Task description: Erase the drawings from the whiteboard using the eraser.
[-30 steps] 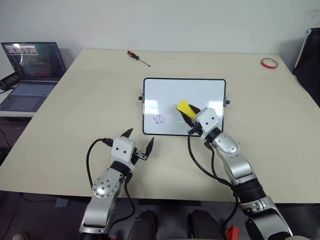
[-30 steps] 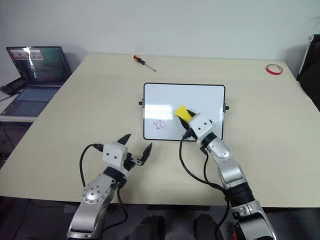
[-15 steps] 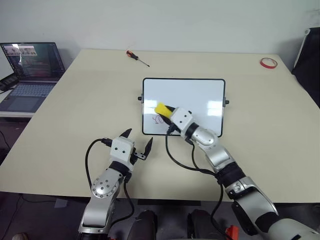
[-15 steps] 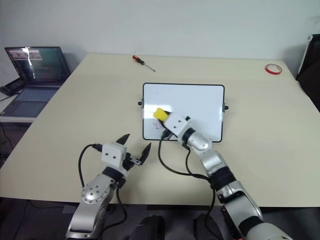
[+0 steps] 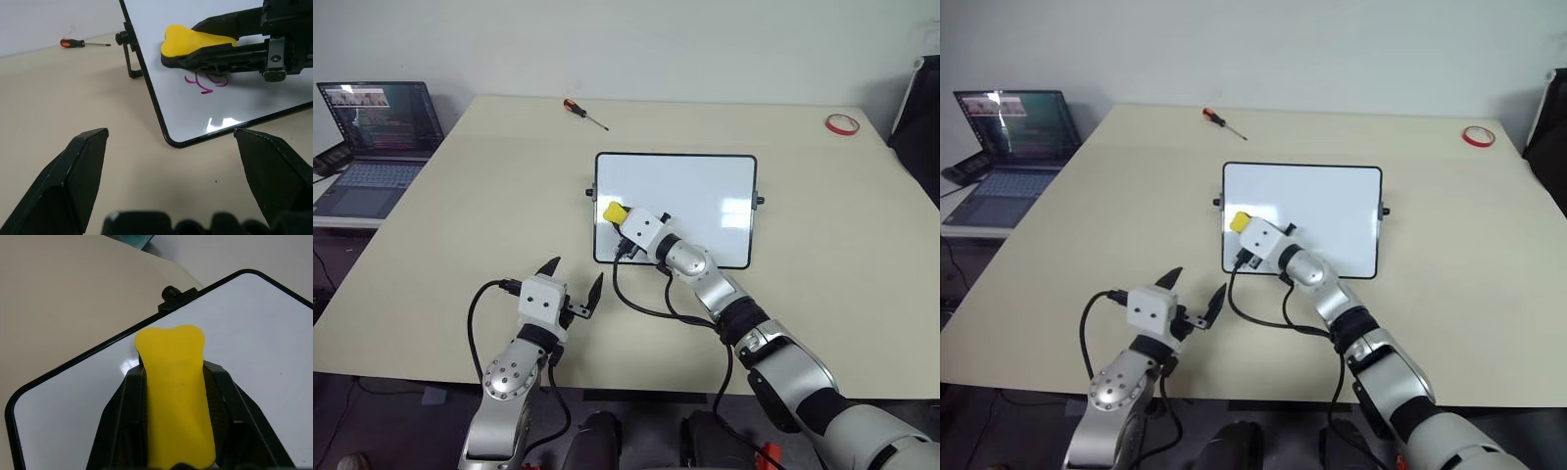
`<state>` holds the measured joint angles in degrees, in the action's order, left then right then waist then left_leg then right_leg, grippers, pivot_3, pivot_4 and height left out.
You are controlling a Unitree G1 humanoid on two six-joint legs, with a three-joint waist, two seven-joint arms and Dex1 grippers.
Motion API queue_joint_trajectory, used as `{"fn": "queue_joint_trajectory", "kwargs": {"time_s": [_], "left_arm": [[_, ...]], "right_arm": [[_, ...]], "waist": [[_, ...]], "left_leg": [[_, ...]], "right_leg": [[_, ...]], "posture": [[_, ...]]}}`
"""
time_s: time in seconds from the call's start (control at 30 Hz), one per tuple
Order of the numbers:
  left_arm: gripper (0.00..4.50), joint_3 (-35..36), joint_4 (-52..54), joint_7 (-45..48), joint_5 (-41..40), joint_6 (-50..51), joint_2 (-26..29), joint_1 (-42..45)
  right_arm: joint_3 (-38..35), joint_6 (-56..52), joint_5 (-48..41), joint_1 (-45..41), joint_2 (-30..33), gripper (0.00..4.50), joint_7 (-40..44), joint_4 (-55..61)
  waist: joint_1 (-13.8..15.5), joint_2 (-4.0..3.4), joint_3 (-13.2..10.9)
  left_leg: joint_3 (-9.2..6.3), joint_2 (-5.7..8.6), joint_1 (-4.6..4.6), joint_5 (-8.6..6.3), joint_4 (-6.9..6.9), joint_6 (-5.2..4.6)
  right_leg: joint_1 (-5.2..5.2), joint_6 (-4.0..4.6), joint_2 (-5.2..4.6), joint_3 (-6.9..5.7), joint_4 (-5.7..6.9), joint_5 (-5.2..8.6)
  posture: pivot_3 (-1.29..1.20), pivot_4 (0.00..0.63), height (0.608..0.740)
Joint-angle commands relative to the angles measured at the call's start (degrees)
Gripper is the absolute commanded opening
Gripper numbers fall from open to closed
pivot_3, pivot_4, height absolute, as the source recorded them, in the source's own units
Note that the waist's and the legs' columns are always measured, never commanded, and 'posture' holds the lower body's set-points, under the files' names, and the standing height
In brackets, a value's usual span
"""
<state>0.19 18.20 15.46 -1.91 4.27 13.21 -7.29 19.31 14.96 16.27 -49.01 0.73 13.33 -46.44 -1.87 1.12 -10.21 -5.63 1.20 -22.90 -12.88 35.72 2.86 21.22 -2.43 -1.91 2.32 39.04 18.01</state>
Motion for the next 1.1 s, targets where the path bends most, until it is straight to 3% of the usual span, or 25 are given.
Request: {"fn": "queue_joint_trajectory", "kwargs": {"time_s": [0.03,0.17,0.27,0.43,0.57,0.8,0.93,1.1], "left_arm": [[4.5,-0.32,2.7,-0.22,-0.01,0.11,-0.01,0.2],[4.5,-0.19,2.81,0.26,-0.18,0.55,0.42,0.74],[4.5,0.07,3.12,0.37,-0.26,0.65,0.62,0.49],[4.5,0.11,3.09,0.21,-0.2,0.89,0.6,0.49],[4.5,-0.47,2.02,0.92,-0.31,0.92,0.77,2.04],[4.5,-0.78,0.9,1.94,-0.47,0.92,0.77,3.75],[4.5,-0.89,0.54,2.04,-0.6,0.93,0.83,4.31],[4.5,-1.2,-0.41,2.11,-0.66,0.52,0.67,5.23]], "right_arm": [[-1.01,-0.95,-0.25,-0.37,0.54,1.2,0.49,-0.87],[3.48,-4.92,-0.09,5.33,1.48,1.2,12.26,1.53],[4.41,-7.97,0.09,8.65,2.97,1.2,16.35,5.29],[2.2,-10.76,0.13,9.36,4.95,1.2,14.1,8.57],[-2.18,-10.11,-0.13,6.19,5.18,1.2,3.63,7.23],[-4.27,-9.49,0.77,4.89,6.22,1.2,-4.49,6.73],[-3.68,-9.91,0.24,5.84,6.17,1.2,-2.91,7.01],[3.54,-12.25,1.11,12.41,8.0,1.2,12.05,11.95]], "waist": [[0.02,0.0,0.0],[0.0,0.01,0.07],[-0.02,-0.03,0.14],[0.34,-0.05,0.15],[0.54,-0.05,0.14],[0.57,-0.05,0.14],[0.57,-0.05,0.14],[0.34,-0.06,0.2]], "left_leg": [[-0.01,0.0,0.01,0.0,0.0,0.0],[-0.01,0.01,0.09,0.0,0.0,0.0],[-0.01,-0.01,0.15,0.0,0.0,0.0],[-0.16,0.01,0.26,0.01,0.1,-0.01],[-0.34,0.09,0.36,0.03,0.14,-0.02],[-0.42,0.11,0.4,0.12,0.14,0.0],[-0.43,0.11,0.42,0.12,0.15,0.0],[-0.42,0.13,0.47,0.11,0.12,-0.01]], "right_leg": [[-0.01,0.0,0.0,-0.01,0.01,0.0],[-0.08,0.0,0.0,-0.01,0.02,0.0],[-0.14,0.0,0.0,-0.01,0.01,0.0],[-0.26,0.01,0.01,-0.06,0.04,-0.02],[-0.27,0.0,0.0,-0.08,0.0,-0.02],[-0.66,0.0,0.05,-0.14,-0.01,-0.04],[-0.7,0.0,0.05,-0.15,-0.02,-0.04],[-0.78,-0.01,0.09,-0.16,-0.09,-0.03]], "posture": [[0.0,0.15,0.74],[0.0,0.15,0.74],[0.0,0.15,0.74],[0.0,0.15,0.74],[0.0,0.15,0.74],[0.0,0.15,0.74],[0.0,0.15,0.74],[0.0,0.15,0.74]]}}
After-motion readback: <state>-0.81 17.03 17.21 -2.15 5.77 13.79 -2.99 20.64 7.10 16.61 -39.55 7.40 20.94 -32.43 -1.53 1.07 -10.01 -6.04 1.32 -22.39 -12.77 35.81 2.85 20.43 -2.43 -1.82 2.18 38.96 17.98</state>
